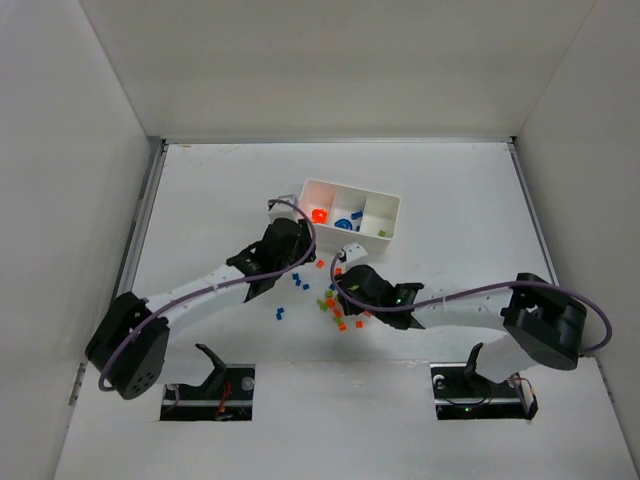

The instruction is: Sort the legos into containers by color

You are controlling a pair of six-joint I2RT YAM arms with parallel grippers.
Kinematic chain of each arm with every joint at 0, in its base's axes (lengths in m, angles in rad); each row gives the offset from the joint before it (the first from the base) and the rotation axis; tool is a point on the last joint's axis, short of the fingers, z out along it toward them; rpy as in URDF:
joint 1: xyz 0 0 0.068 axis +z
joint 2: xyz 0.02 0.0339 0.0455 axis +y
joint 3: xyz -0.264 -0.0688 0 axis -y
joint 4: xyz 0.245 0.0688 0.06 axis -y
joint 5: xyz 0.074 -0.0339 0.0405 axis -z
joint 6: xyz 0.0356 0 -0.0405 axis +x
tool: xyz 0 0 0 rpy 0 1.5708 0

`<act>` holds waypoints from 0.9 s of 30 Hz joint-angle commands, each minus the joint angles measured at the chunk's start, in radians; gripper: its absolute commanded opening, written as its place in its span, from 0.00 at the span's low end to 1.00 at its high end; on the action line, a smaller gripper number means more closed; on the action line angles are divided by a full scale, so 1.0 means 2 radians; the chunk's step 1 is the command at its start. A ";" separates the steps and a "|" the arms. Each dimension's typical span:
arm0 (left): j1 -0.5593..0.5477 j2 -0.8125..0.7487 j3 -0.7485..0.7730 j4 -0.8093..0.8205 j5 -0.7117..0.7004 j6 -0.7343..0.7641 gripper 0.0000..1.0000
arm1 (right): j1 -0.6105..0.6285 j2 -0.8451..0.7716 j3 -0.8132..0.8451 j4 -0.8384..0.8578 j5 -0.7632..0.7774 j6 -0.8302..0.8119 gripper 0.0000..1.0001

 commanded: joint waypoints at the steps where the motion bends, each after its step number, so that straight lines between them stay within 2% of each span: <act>1: -0.001 -0.077 -0.060 -0.037 -0.015 -0.029 0.37 | 0.004 0.024 0.030 -0.012 0.007 -0.034 0.41; 8: -0.018 -0.146 -0.104 -0.101 -0.006 -0.056 0.38 | 0.004 0.048 0.044 -0.024 0.004 -0.040 0.42; 14: -0.047 -0.150 -0.119 -0.121 0.013 -0.073 0.38 | 0.003 0.066 0.052 -0.026 0.007 -0.044 0.42; 17: -0.057 -0.152 -0.116 -0.128 0.015 -0.077 0.37 | -0.002 0.069 0.051 -0.020 0.001 -0.042 0.39; 23: -0.074 -0.161 -0.117 -0.130 0.017 -0.090 0.37 | -0.005 0.078 0.053 -0.002 0.000 -0.045 0.41; 27: -0.088 -0.163 -0.125 -0.131 0.007 -0.106 0.38 | -0.006 0.079 0.047 0.010 -0.008 -0.046 0.35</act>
